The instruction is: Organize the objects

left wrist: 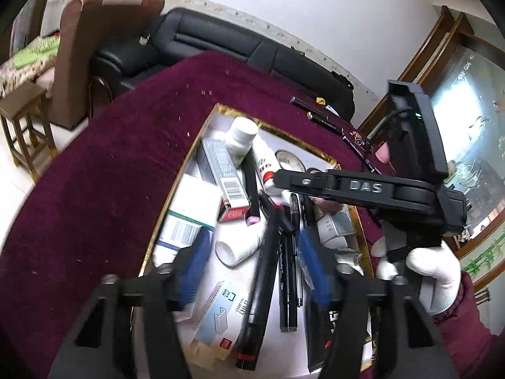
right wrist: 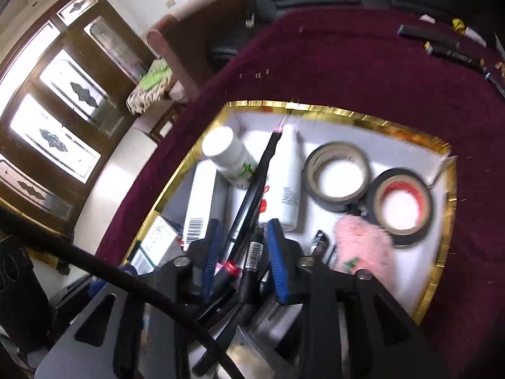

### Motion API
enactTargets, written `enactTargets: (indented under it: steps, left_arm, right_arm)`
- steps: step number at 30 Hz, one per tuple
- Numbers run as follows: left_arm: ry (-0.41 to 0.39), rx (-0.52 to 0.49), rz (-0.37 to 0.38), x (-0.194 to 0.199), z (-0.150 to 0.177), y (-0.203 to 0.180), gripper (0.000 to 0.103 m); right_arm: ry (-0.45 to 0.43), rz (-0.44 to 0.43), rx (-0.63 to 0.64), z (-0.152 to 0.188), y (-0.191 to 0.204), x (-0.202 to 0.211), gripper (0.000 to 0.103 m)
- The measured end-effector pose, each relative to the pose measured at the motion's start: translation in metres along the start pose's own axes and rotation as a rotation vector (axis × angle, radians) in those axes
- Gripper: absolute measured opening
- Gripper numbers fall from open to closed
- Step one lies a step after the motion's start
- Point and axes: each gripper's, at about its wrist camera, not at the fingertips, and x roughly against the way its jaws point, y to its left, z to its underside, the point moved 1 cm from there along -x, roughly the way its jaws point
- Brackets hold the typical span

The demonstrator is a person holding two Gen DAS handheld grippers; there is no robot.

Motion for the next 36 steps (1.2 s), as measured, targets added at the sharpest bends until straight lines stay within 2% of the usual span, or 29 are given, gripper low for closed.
enactTargets:
  steps: [2,4,6,9,11,12,13,14,15,16,18,20,22,25,27,32,36]
  left_arm:
    - [-0.034,-0.030,-0.025,0.008,-0.001,-0.006,0.078]
    - [-0.074,-0.042,-0.039,0.015,-0.001,-0.012,0.079]
    - [-0.112,-0.050,-0.049,0.021,-0.003,-0.015,0.080]
    - [-0.241,-0.109,-0.156,0.043,0.000,-0.029,0.080]
    - [-0.350,-0.191,-0.272,0.060,0.005,-0.046,0.081]
    - [-0.391,-0.223,-0.300,0.068,0.008,-0.052,0.083]
    - [-0.420,-0.245,-0.303,0.075,0.010,-0.058,0.086]
    - [-0.428,-0.248,-0.284,0.080,0.012,-0.061,0.092]
    - [-0.422,-0.239,-0.253,0.082,0.011,-0.060,0.099]
    - [-0.397,-0.200,-0.192,0.083,0.010,-0.058,0.101]
    - [-0.334,-0.082,-0.084,0.080,0.007,-0.049,0.101]
    - [-0.306,0.026,-0.003,0.076,0.006,-0.039,0.101]
    - [-0.302,0.076,0.001,0.074,0.007,-0.033,0.101]
    - [-0.312,0.107,-0.066,0.075,0.010,-0.033,0.101]
    - [-0.300,0.126,-0.081,0.073,0.013,-0.033,0.101]
    - [-0.256,0.130,0.016,0.067,0.027,-0.036,0.101]
    - [-0.236,0.098,-0.018,0.061,0.035,-0.048,0.101]
  right_arm:
    - [-0.043,0.025,0.012,0.004,0.001,0.018,0.035]
    - [-0.078,0.047,0.023,0.009,0.002,0.032,0.045]
    - [-0.117,0.079,0.039,0.016,0.005,0.046,0.050]
    - [-0.168,0.136,0.071,0.030,0.009,0.065,0.057]
    - [-0.203,0.185,0.097,0.038,0.014,0.075,0.059]
    - [-0.225,0.216,0.111,0.044,0.016,0.079,0.060]
    - [-0.247,0.248,0.127,0.050,0.019,0.084,0.061]
    - [-0.276,0.285,0.146,0.055,0.022,0.089,0.063]
    - [-0.301,0.318,0.163,0.059,0.025,0.092,0.067]
    - [-0.326,0.348,0.181,0.066,0.028,0.097,0.071]
    - [-0.364,0.384,0.215,0.076,0.034,0.104,0.074]
    - [-0.381,0.417,0.247,0.086,0.039,0.107,0.074]
    - [-0.395,0.450,0.276,0.097,0.043,0.111,0.074]
    - [-0.408,0.485,0.300,0.107,0.044,0.113,0.074]
    - [-0.408,0.492,0.303,0.112,0.042,0.115,0.074]
    - [-0.410,0.513,0.297,0.120,0.036,0.115,0.074]
    - [-0.418,0.541,0.303,0.125,0.035,0.118,0.074]
